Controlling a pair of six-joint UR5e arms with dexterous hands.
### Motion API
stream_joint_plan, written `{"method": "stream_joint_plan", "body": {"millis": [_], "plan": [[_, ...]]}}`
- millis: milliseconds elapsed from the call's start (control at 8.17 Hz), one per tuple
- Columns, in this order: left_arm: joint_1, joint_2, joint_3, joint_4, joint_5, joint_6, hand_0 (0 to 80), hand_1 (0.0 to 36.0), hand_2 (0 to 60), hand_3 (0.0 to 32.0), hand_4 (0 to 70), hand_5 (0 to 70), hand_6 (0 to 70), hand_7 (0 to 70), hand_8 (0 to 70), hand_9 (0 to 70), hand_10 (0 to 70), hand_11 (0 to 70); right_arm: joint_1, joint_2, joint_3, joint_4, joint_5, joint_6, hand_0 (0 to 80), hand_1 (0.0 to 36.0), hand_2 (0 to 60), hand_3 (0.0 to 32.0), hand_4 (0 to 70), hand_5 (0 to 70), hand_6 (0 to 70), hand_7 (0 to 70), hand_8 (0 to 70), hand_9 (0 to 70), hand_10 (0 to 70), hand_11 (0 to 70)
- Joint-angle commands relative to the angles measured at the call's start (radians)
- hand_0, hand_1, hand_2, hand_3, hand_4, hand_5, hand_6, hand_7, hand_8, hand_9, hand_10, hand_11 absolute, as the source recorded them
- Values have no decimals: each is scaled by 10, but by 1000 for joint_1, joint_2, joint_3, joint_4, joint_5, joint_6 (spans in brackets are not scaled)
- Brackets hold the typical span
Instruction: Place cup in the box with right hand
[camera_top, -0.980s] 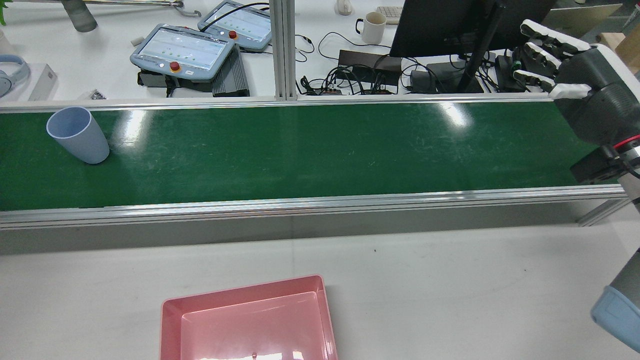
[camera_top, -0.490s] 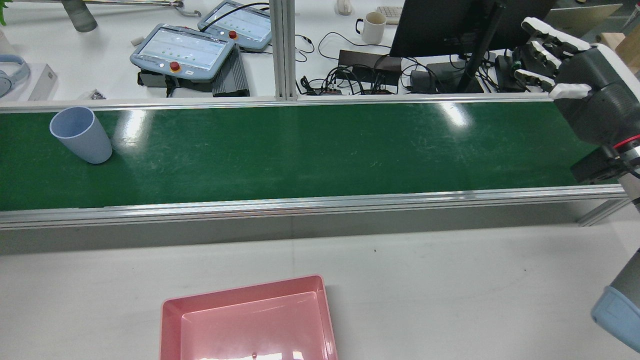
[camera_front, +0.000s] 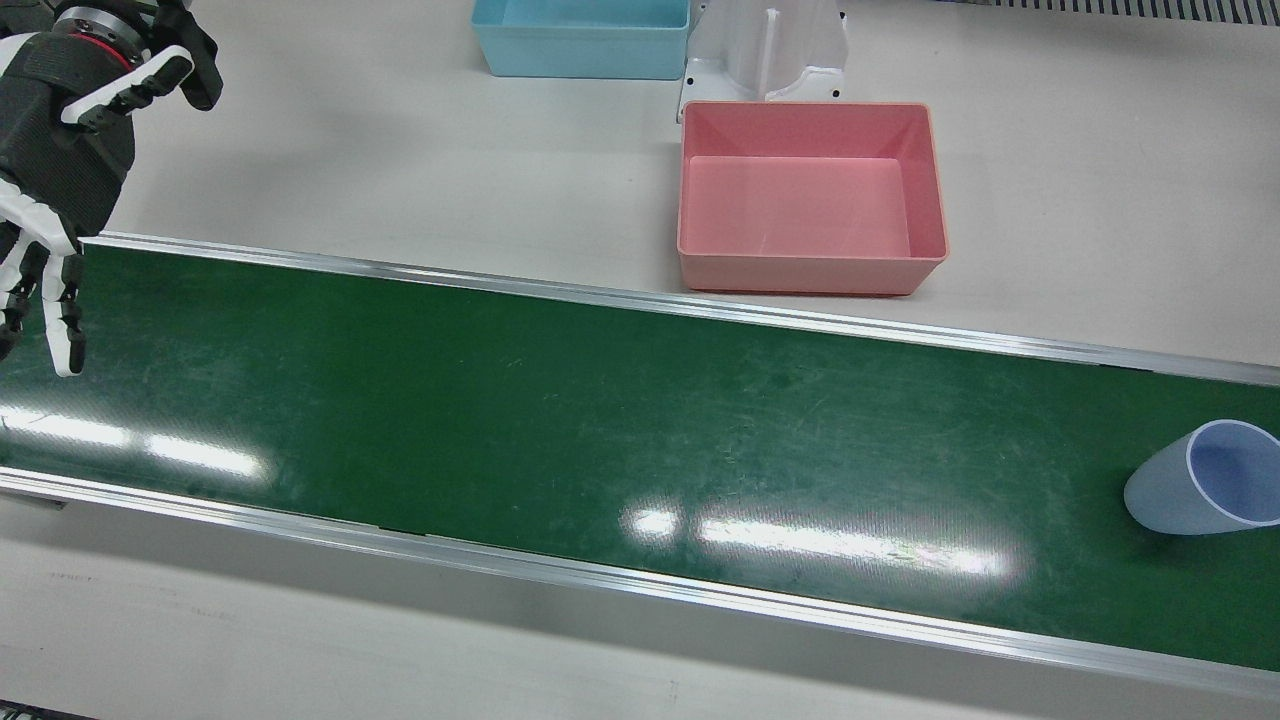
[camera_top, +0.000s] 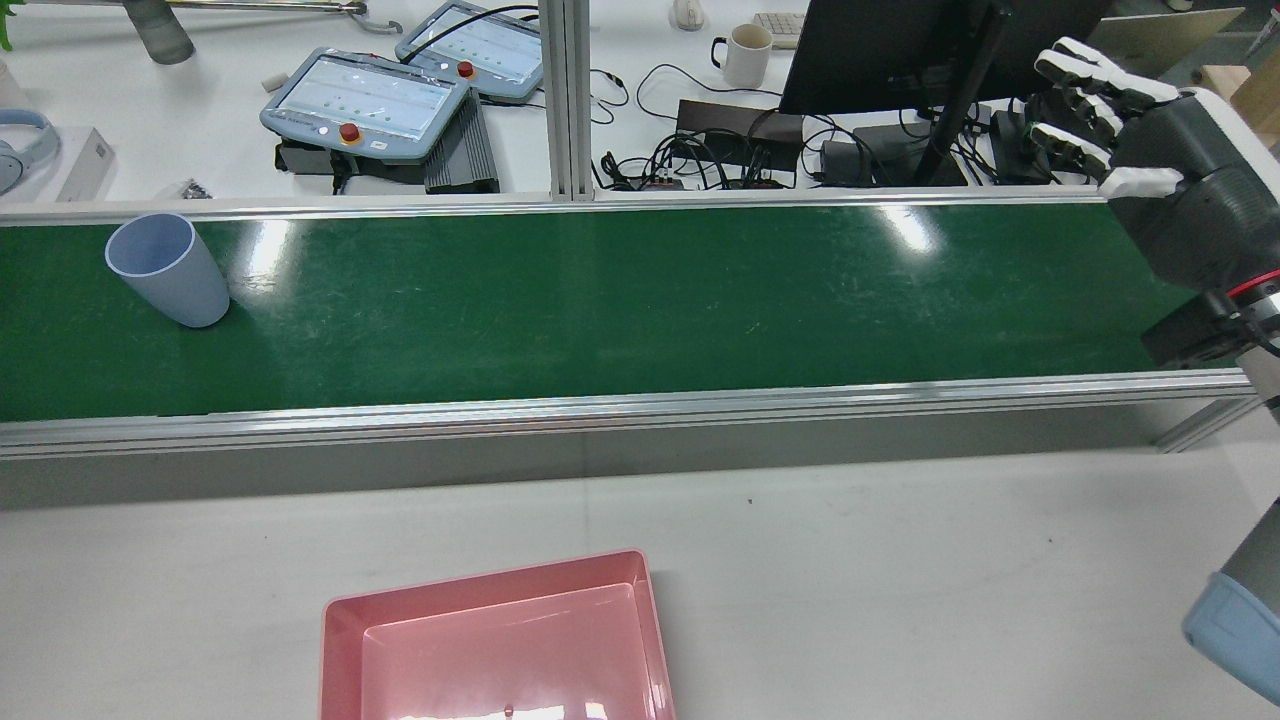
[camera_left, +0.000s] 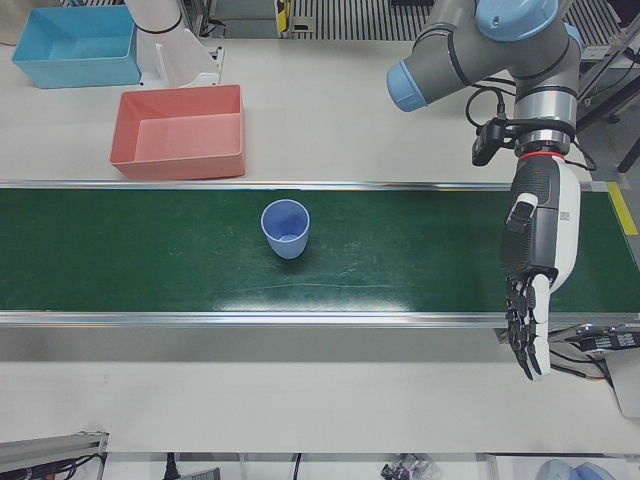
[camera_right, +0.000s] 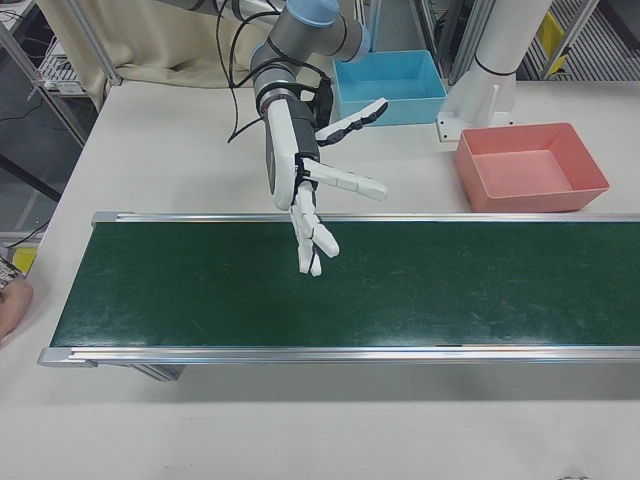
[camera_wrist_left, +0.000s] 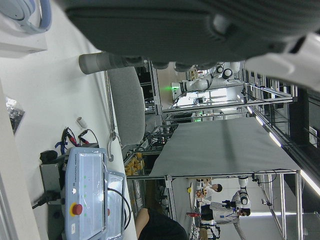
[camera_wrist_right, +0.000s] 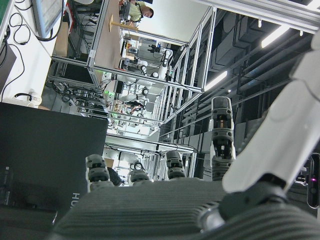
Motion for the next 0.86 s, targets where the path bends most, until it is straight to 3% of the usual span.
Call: {"method": "stream_joint_plan", "body": {"millis": [0,245,490,735], "plan": [[0,0,0,0,0,0,0,0,0,0,0,0,0,0,0,0,0,0,0,0,0,0,0,0,465,0,0,120,301,18,30,230,0,32,84,126],[0,-2,0,0,0,0,0,0,0,0,0,0,0,0,0,0,0,0,0,0,0,-2,0,0,467,0,0,8,351,23,51,255,11,53,108,162],[0,0,0,0,0,-1,0,0,0,0,0,0,0,0,0,0,0,0,-5,1,0,-2,2,2,467,0,0,0,396,28,87,373,57,136,150,221],[0,0,0,0,0,-1,0,0,0,0,0,0,0,0,0,0,0,0,-9,0,0,-2,5,3,466,0,0,0,480,36,143,574,120,259,230,335]]}}
